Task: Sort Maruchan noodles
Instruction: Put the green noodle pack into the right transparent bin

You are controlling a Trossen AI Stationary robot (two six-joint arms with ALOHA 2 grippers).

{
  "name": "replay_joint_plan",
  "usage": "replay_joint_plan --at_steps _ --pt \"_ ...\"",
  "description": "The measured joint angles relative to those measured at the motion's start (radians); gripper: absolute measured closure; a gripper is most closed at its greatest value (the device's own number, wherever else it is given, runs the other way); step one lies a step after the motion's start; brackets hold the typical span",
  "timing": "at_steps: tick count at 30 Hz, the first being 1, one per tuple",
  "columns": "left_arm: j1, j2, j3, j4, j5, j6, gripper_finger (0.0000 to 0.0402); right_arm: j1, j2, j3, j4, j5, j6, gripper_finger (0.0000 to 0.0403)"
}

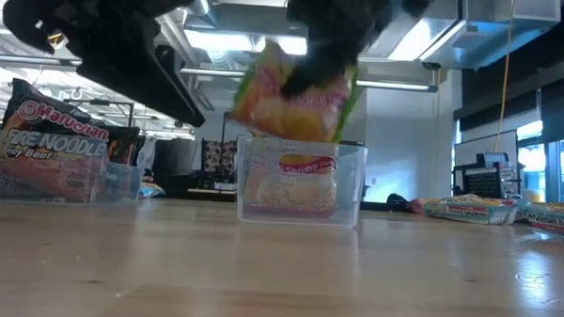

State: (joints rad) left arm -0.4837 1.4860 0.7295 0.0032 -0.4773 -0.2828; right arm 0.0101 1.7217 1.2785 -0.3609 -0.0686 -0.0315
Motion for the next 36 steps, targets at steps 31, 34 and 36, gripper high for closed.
replay_joint_plan --at_steps 31,34,36 --pt "0.021 0.0 -0.004 0.058 0.05 0.005 0.0236 -0.036 0.18 0.0 0.0 -0.001 -0.003 0.0173" --pt "0.021 0.0 -0.004 0.058 0.05 0.005 0.0236 -0.036 0.18 0.0 -0.007 0.029 -0.002 0.0155" --pt "0.021 0.0 -0.004 0.058 0.05 0.005 0.0236 -0.035 0.179 0.0 -0.008 0.054 -0.002 0.015"
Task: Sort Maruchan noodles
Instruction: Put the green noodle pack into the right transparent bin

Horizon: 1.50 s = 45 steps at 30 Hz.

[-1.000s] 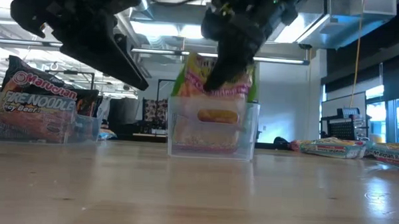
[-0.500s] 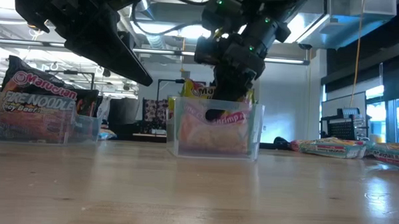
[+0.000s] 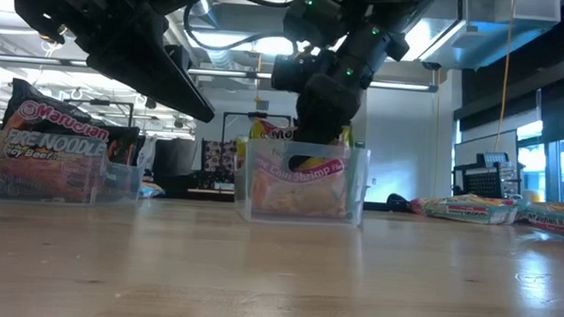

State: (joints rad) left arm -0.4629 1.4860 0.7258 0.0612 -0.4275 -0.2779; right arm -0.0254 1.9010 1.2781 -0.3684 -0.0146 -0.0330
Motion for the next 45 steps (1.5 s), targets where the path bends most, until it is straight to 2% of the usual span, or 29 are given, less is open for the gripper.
replay_joint_plan --at_steps 7,14,20,28,35,40,45 --pt "0.0 0.0 0.0 0.0 0.0 0.0 0.0237 0.007 -0.051 -0.001 -0.019 0.0 0.002 0.0148" --pt "0.0 0.0 0.0 0.0 0.002 0.0 0.0237 0.005 -0.081 -0.001 -0.045 0.152 0.002 0.0148" --pt "0.0 0.0 0.0 0.0 0.003 0.0 0.0237 0.005 -0.076 -0.001 -0.05 0.229 0.001 0.0148" --pt "0.0 0.0 0.0 0.0 0.003 0.0 0.0237 0.006 -0.087 -0.001 -0.054 0.18 0.002 0.0148" --pt "0.0 0.0 0.0 0.0 0.003 0.001 0.0237 0.007 -0.169 0.0 -0.071 0.179 0.004 0.0148" --pt "0.0 0.0 0.0 0.0 0.003 0.001 0.0237 0.006 -0.264 0.0 -0.175 0.178 0.044 0.0148" --pt "0.0 0.0 0.0 0.001 0.0 0.0 0.0237 0.006 -0.39 0.0 -0.41 0.121 0.131 0.0148"
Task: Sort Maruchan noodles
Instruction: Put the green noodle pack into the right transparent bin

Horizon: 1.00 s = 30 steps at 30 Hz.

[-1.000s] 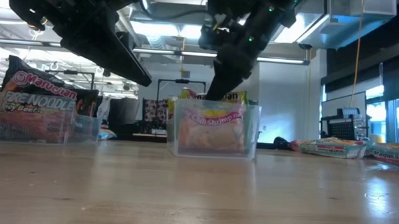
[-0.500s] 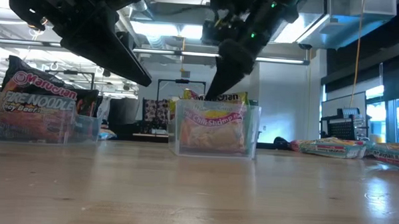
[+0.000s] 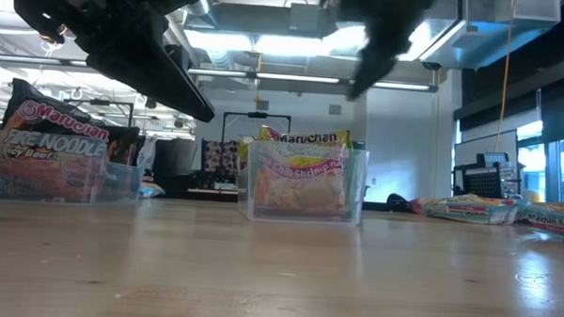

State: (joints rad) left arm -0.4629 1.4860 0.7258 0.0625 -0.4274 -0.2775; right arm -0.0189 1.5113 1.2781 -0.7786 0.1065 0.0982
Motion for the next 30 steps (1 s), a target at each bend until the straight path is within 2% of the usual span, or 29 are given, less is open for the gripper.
replay_joint_plan --at_steps 3,8,12,17,22,27,30 --pt "0.0 0.0 0.0 0.002 -0.001 0.0 0.0237 0.0 -0.081 -0.006 -0.14 -0.013 0.038 0.0148" --pt "0.0 0.0 0.0 0.008 -0.008 0.0 0.0237 -0.009 -0.215 -0.071 -0.234 0.132 0.138 0.0148" --pt "0.0 0.0 0.0 0.012 -0.009 0.0 0.0237 -0.064 -0.285 -0.142 -0.254 0.233 0.216 0.0148" --pt "0.0 0.0 0.0 0.019 -0.013 0.0 0.0237 -0.242 -0.297 -0.249 -0.196 0.242 0.234 0.0148" --pt "0.0 0.0 0.0 0.023 -0.028 0.0 0.0237 -0.475 -0.275 -0.365 0.022 0.219 0.203 0.0148" --pt "0.0 0.0 0.0 0.023 -0.03 0.0 0.0237 -0.692 -0.189 -0.407 0.149 0.141 0.2 0.0148" --pt "0.001 0.0 0.0 0.025 -0.033 0.0 0.0237 -0.778 -0.12 -0.407 0.192 0.117 0.189 0.0148"
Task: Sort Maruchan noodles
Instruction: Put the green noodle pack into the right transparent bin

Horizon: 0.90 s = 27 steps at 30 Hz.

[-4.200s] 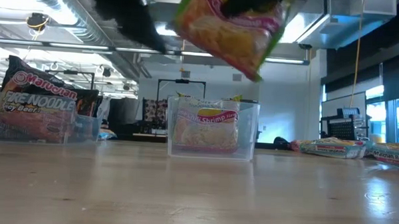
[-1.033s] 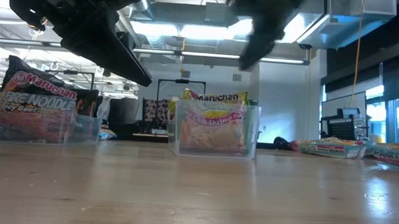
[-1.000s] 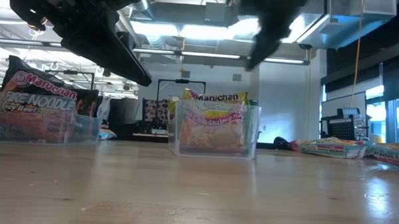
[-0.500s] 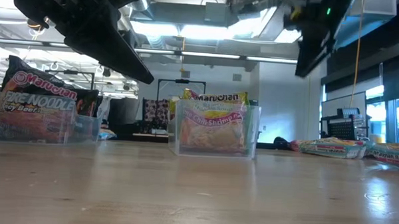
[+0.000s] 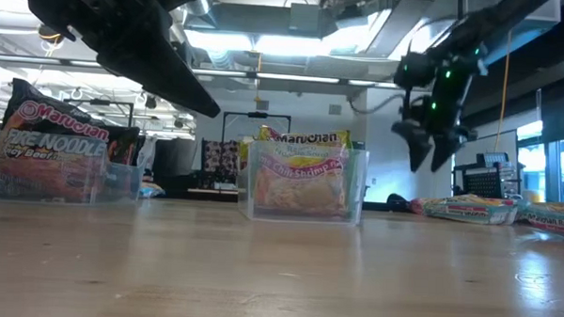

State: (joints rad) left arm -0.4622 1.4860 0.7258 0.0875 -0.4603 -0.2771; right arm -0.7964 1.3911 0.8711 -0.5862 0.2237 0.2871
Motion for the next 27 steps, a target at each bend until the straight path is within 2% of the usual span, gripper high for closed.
replay_joint_plan --at_steps 9,13,18,27 --pt "0.015 0.0 0.0 0.01 0.0 0.0 0.0237 -0.15 0.165 0.001 0.047 0.047 0.043 0.0148" --pt "0.042 0.0 0.0 0.024 0.0 0.001 0.0237 -0.152 0.182 0.017 0.119 0.043 0.053 0.0156" --pt "0.066 0.0 0.0 0.029 0.001 0.001 0.0237 -0.154 0.215 0.017 0.122 0.044 0.077 0.0176" --pt "0.079 0.0 0.0 0.03 0.002 0.001 0.0237 -0.153 0.252 0.022 0.112 -0.077 0.015 0.0222"
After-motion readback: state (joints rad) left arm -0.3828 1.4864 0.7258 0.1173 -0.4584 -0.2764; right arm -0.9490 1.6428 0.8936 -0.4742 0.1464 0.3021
